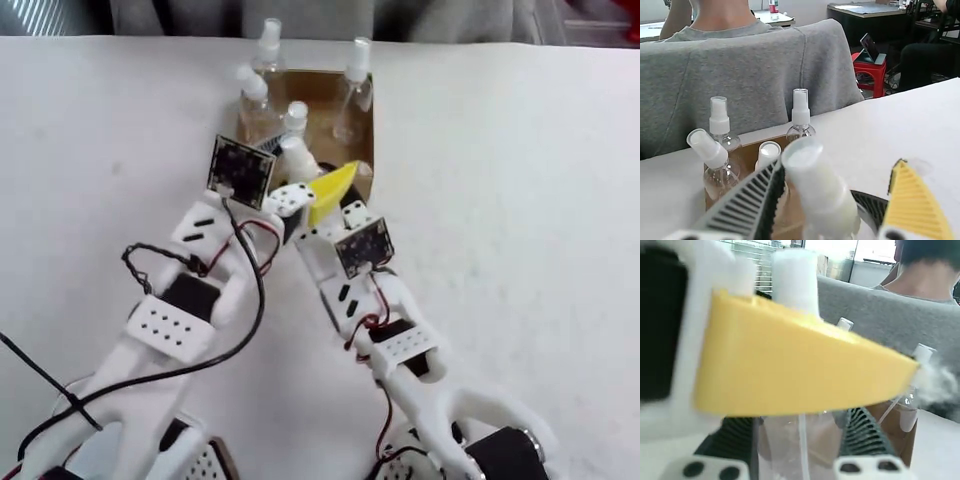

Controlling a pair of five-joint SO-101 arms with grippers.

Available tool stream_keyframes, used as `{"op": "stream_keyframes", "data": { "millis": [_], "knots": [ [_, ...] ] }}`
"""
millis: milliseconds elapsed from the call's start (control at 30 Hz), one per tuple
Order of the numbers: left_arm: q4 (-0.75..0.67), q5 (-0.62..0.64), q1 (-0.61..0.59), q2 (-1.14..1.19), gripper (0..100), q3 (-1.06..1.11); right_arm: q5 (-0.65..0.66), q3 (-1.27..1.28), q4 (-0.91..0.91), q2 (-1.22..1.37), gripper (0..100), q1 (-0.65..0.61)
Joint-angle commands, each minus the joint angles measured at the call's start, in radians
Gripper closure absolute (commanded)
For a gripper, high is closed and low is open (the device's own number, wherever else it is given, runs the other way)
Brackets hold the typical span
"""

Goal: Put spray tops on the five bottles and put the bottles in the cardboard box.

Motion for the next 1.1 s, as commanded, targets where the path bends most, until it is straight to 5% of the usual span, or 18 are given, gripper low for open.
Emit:
{"op": "stream_keyframes", "data": {
  "millis": [0,367,1067],
  "knots": [
    [-0.009,0.003,0.007,-0.008,67,-0.011,-0.006,-0.031,-0.015,-0.004,98.1,0.016],
    [-0.012,0.003,0.01,-0.013,66,-0.021,-0.006,-0.031,-0.015,0.002,98.1,0.018],
    [0.183,0.002,0.044,-0.418,67,-0.02,-0.006,-0.031,0.031,-0.004,98.1,0.018]
  ]
}}
